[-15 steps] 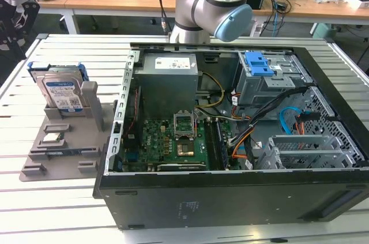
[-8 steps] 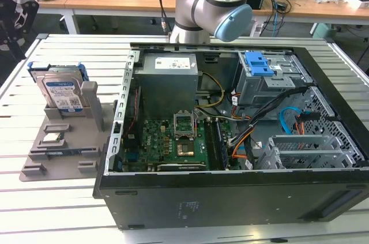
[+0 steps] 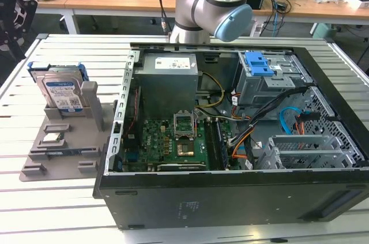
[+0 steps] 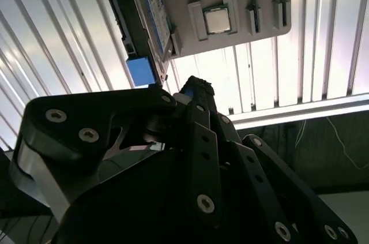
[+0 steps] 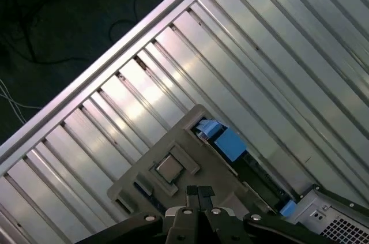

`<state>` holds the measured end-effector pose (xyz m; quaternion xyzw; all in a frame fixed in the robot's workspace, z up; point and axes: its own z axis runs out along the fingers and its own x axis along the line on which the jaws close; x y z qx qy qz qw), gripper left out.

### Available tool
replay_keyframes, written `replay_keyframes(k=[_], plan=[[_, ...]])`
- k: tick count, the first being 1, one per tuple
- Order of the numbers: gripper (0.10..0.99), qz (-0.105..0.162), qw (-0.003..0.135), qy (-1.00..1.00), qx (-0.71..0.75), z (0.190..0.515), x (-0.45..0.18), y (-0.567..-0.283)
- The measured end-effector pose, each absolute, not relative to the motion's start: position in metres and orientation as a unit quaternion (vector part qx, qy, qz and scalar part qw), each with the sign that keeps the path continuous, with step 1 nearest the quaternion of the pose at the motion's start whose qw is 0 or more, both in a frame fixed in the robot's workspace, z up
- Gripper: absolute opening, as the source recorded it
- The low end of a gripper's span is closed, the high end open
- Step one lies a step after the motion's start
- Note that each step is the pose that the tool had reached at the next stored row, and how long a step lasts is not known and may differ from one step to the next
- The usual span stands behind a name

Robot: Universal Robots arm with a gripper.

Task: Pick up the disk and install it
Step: 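Pick up the disk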

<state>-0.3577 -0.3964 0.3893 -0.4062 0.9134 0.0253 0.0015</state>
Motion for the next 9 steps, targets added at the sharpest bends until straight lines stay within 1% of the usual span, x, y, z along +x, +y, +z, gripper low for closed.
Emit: replay_keyframes(k=[9], plan=[[0.102, 0.025, 0.000, 0.887, -0.461, 0.3893, -0.3577, -0.3963]])
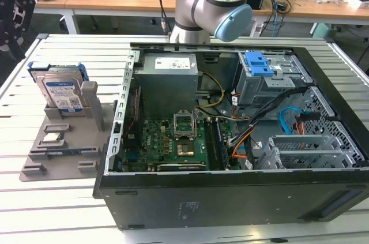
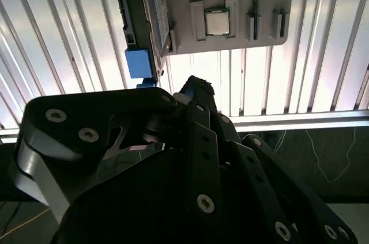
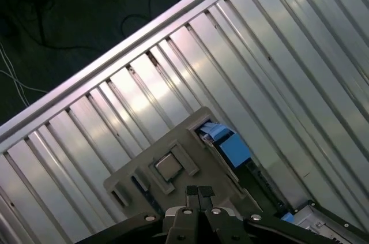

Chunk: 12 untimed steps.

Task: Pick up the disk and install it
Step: 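Pick up the disk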

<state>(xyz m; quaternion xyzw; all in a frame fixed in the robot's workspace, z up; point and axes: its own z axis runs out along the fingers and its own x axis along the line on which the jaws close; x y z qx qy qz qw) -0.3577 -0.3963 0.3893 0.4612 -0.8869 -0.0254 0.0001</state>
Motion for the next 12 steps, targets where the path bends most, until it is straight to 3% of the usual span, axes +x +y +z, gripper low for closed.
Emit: replay_keyframes(k=[12], plan=[[0.102, -0.025, 0.002, -0.855, 0.517, 0.3893, -0.3577, -0.3964]])
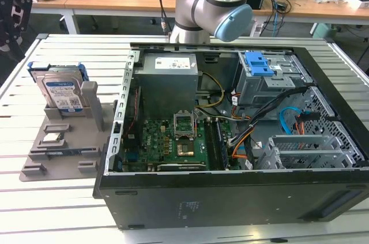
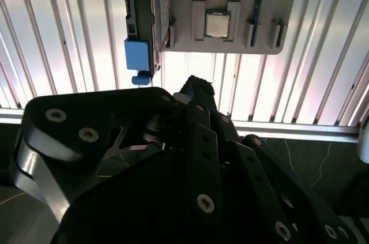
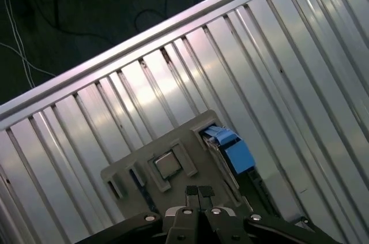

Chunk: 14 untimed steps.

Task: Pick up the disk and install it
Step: 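Pick up the disk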

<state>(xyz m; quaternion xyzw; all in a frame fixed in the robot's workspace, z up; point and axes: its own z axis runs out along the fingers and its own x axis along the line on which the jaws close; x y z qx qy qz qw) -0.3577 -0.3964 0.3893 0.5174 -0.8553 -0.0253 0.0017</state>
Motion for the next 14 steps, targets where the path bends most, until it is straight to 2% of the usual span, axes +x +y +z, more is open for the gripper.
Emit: replay_keyframes(k=[14], plan=[[0.102, -0.025, 0.003, -0.832, 0.555, 0.3893, -0.3577, -0.3964]])
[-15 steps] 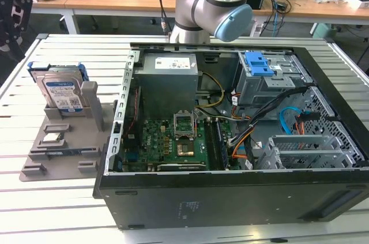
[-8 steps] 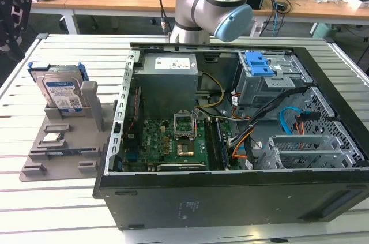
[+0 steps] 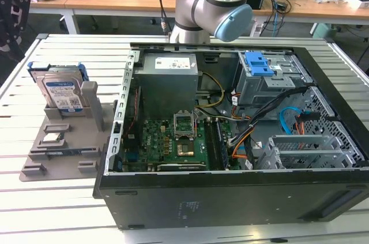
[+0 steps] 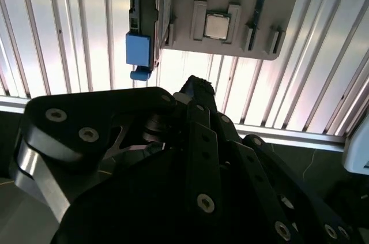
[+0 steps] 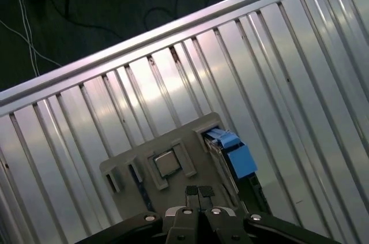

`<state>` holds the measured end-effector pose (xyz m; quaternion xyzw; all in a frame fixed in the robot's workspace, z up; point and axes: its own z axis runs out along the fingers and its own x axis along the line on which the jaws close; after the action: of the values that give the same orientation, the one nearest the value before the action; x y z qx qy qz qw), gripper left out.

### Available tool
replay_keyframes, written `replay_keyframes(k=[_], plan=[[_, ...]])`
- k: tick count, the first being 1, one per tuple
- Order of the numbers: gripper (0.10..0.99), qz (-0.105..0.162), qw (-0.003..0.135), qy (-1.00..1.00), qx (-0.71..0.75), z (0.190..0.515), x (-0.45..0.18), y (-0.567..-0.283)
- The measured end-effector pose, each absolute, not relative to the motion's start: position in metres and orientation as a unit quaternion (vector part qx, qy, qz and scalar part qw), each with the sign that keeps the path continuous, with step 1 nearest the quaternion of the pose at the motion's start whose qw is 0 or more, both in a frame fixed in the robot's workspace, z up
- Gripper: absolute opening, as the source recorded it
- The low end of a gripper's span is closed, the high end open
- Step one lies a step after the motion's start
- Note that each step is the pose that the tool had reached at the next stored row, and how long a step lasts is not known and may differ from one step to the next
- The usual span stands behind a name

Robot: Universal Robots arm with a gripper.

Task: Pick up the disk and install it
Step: 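Pick up the disk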

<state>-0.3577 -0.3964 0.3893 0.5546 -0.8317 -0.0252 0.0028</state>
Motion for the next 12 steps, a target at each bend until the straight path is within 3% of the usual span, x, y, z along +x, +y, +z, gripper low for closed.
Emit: replay_keyframes(k=[12], plan=[[0.102, -0.025, 0.005, -0.778, 0.627, 0.3893, -0.3577, -0.3964]])
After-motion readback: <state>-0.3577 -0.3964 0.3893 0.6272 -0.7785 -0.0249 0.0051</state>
